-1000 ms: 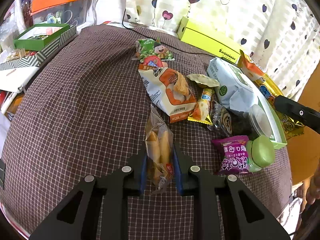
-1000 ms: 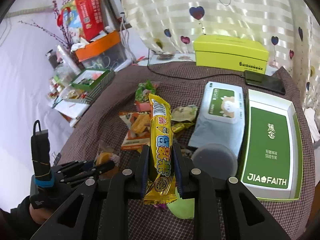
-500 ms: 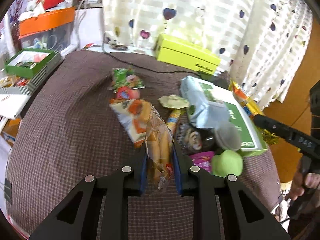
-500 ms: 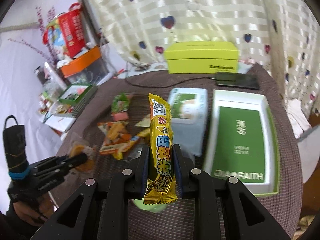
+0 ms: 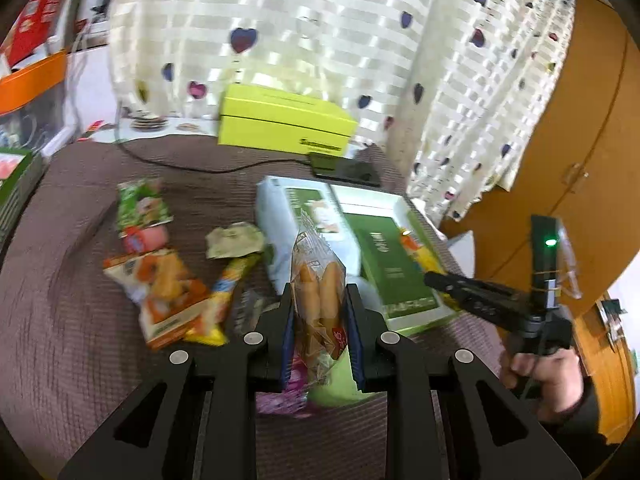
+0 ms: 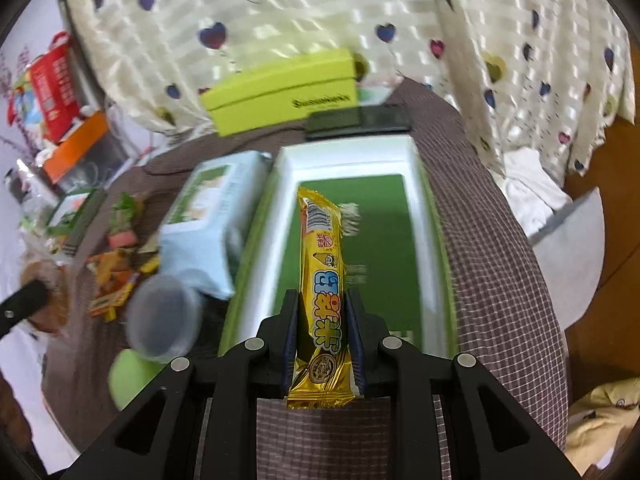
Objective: Organize snacks
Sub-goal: 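Carry both snacks into the green gift box and open both tools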
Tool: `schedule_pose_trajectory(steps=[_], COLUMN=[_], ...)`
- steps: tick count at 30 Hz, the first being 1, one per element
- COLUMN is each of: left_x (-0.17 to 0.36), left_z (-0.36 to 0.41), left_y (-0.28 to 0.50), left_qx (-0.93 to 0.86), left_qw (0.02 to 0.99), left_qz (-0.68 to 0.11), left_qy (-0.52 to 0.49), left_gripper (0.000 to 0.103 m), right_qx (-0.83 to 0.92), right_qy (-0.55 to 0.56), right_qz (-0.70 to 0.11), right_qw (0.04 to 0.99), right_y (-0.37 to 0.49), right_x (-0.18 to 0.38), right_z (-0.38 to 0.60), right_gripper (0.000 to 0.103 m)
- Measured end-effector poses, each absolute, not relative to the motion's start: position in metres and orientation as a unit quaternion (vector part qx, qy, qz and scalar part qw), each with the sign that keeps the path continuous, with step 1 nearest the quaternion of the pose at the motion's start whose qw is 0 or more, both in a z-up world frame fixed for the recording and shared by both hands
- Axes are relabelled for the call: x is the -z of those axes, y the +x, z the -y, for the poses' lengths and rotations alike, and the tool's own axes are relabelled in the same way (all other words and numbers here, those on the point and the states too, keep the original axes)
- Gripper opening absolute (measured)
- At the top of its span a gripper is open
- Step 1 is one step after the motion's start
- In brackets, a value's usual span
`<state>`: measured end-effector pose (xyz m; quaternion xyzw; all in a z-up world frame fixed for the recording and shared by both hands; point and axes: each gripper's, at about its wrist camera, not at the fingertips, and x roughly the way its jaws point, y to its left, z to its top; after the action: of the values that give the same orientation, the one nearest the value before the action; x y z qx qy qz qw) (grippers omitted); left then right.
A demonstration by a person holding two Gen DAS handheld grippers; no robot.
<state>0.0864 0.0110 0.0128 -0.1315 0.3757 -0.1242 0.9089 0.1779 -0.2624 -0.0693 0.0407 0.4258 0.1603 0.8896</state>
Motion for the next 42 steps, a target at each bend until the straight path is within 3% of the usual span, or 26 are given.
schedule_pose_trajectory(steps=[7, 10, 33, 34, 38, 42], left_x=[-0.016, -0.015, 0.047, 0.047, 0.042, 0.032], left_z=[0.025, 0.04, 0.114, 0.114, 0.111, 0.105], left_y=[0.109, 0.119, 0.18, 0.18, 0.177, 0.172], left_qx=[0.157, 0.169, 0.218, 0.219, 0.22, 0.217], left_qw=[0.902, 0.899, 0.844, 0.844, 0.853, 0.859], left_qz=[-0.384, -0.389, -0.481, -0.48, -0.464, -0.454], left_qy=[-0.117, -0.11, -0.095, -0.094, -0.092, -0.092], left_gripper=[0.023, 0.023, 0.024, 0.025, 0.047, 0.048], right_qx=[-0.144, -0.14, -0.16, -0.16, -0.159, -0.163], right_qy=[0.046, 0.045, 0.073, 0.074, 0.071, 0.067], right_qz=[-0.435, -0.435, -0.421, -0.421, -0.419, -0.409], right_qw=[0.888, 0.888, 0.89, 0.89, 0.891, 0.895], right_y=[0.188, 0.189, 0.161, 0.161, 0.16, 0.155], right_x=[0.084, 0.086, 0.074, 0.074, 0.073, 0.068], right_z=[0.277, 0.282, 0.305, 0.305, 0.304, 0.3], right_gripper=[0.022, 0.029, 0.03, 0.03, 0.03, 0.032])
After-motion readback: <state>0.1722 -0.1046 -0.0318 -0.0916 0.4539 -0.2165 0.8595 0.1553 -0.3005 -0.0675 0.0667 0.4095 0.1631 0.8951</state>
